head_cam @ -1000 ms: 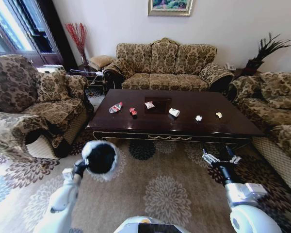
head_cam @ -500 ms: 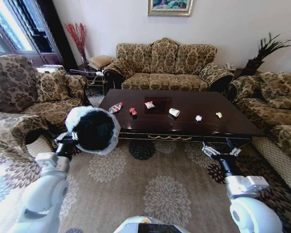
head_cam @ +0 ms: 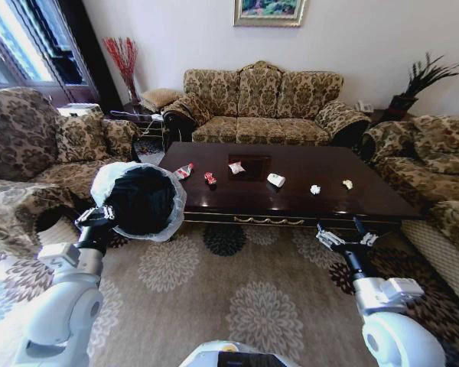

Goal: Move to the front of the table and place the trash on the table into the trash bin.

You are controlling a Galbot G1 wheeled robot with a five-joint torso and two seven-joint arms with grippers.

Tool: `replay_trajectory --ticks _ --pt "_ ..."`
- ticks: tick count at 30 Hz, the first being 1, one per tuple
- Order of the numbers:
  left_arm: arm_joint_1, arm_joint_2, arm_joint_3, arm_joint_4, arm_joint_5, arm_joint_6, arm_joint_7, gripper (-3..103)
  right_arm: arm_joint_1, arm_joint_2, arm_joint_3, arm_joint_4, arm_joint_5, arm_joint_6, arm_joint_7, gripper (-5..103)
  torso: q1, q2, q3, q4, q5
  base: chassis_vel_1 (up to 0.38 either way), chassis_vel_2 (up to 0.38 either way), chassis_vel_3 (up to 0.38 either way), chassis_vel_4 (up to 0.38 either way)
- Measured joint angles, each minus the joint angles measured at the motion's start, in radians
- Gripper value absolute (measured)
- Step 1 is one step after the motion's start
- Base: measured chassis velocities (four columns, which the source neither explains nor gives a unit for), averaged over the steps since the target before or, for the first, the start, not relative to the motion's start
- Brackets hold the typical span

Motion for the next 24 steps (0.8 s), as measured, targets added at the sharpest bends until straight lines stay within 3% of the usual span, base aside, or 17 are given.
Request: replay_trajectory --ticks 9,24 --pt "0.008 -0.007 0.006 0.0 0.003 -0.002 0.005 3 -0.015 0.01 0.0 0.001 -0.003 0.006 -0.006 100 0.001 0.0 0.0 0.0002 -0.0001 -0.033 0.14 0.136 -0.031" --pt "0.022 -0.025 0.038 0.016 0.04 -0.02 0.019 3 -0.02 0.013 -0.004 -0.012 -0.032 -0.008 -0.008 100 0.0 0.0 0.0 0.0002 -0.0002 0.102 0.09 0.091 0.113"
